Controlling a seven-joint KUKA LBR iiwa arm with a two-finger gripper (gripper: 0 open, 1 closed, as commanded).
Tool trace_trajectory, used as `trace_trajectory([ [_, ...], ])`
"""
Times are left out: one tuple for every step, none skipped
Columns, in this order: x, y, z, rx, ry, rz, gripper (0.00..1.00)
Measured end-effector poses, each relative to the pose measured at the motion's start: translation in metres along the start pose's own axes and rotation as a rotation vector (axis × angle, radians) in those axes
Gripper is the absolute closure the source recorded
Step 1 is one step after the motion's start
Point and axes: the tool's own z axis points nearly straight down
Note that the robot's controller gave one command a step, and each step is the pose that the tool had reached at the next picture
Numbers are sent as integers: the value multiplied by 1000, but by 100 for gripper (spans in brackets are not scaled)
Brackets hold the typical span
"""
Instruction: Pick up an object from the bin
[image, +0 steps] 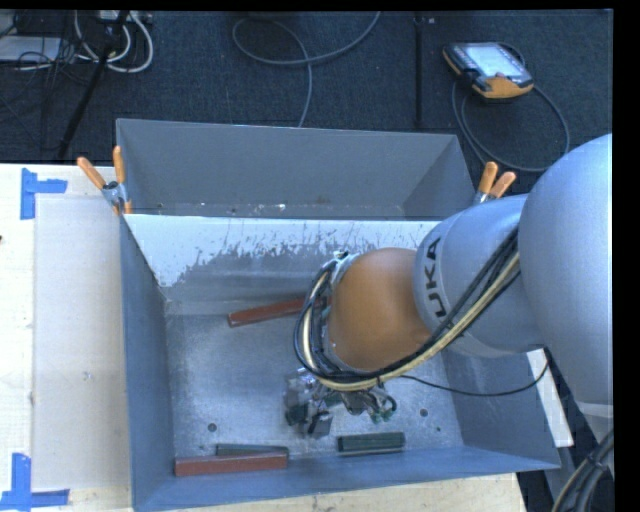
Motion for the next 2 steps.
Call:
trace_trajectory([
  [0,0,0,0,0,1,100],
  [26,6,-156,1,-4,-1,100],
])
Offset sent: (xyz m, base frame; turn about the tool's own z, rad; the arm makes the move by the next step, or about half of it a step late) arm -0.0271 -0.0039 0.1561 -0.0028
